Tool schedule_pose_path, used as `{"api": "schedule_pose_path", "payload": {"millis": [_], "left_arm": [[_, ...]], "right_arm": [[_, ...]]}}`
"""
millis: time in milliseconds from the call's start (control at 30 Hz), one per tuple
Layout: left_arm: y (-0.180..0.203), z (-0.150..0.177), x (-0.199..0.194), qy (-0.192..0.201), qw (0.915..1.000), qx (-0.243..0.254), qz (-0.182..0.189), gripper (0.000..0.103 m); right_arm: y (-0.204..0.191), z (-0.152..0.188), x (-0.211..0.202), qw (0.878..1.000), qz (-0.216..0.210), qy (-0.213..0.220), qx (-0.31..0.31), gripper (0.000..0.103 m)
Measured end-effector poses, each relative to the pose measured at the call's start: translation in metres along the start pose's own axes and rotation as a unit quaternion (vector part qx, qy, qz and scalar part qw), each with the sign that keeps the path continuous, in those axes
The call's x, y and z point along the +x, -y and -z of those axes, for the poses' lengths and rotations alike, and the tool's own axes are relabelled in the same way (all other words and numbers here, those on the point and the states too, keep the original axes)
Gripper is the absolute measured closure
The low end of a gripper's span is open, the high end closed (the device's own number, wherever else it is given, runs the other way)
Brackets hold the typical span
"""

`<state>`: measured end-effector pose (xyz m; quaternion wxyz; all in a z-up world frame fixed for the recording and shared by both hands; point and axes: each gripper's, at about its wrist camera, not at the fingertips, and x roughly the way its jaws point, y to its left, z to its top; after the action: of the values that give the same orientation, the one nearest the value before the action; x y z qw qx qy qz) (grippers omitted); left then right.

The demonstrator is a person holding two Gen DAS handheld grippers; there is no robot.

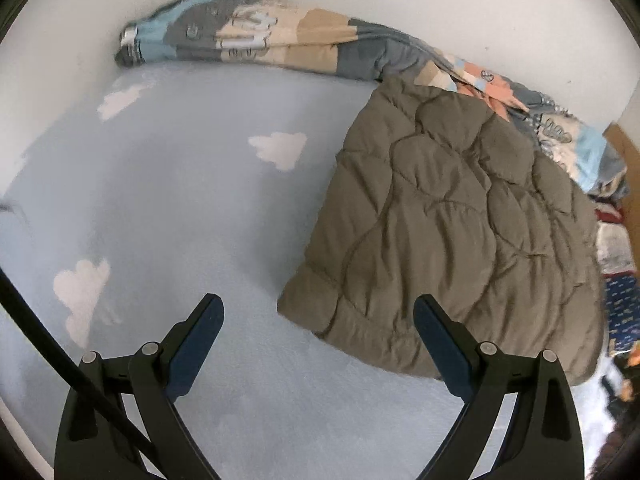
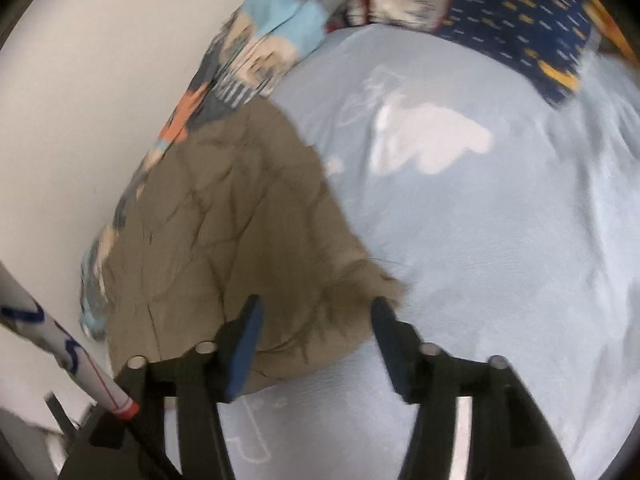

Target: Fold large clothes

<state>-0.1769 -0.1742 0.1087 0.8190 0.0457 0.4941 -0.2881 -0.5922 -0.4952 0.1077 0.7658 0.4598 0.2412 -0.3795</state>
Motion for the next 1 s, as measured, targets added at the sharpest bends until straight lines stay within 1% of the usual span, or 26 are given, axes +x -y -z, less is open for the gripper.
{"api": "schedule_pose_path", "payload": {"millis": [67,167,267,333,533,700,800,900,1000], "left_arm": [[-0.007,0.002,0.003,-0.015,0.9996,-0.018,0.016,0.007],[-0.021,0.005,0.010,-0.038,0.9969,-0.058,0.038,0.007],[-0.033,0.008,0.020,-0.064,0.9897,-0.105,0.073,0.007],[-0.036,0.009,0.023,-0.071,0.9857,-0.124,0.088,0.007],[-0.035,0.008,0.026,-0.066,0.9826,-0.140,0.102,0.007],[-0.033,0.007,0.034,-0.070,0.9792,-0.151,0.116,0.007],[-0.037,0.010,0.040,-0.071,0.9744,-0.171,0.127,0.007],[-0.040,0.014,0.049,-0.072,0.9675,-0.199,0.139,0.007],[-0.040,0.017,0.060,-0.067,0.9625,-0.213,0.154,0.007]], "right_arm": [[0.015,0.000,-0.001,0.999,-0.015,-0.005,0.039,0.041],[0.031,0.004,0.002,0.996,-0.025,-0.016,0.079,0.041],[0.036,0.008,0.007,0.994,-0.034,-0.021,0.102,0.041],[0.038,0.010,0.009,0.993,-0.041,-0.024,0.110,0.041],[0.038,0.004,0.019,0.991,-0.054,-0.025,0.119,0.039],[0.043,0.007,0.027,0.987,-0.064,-0.033,0.144,0.037],[0.046,0.009,0.032,0.985,-0.070,-0.037,0.156,0.037],[0.046,0.011,0.039,0.983,-0.075,-0.040,0.166,0.036],[0.045,0.013,0.046,0.980,-0.083,-0.037,0.176,0.032]]}}
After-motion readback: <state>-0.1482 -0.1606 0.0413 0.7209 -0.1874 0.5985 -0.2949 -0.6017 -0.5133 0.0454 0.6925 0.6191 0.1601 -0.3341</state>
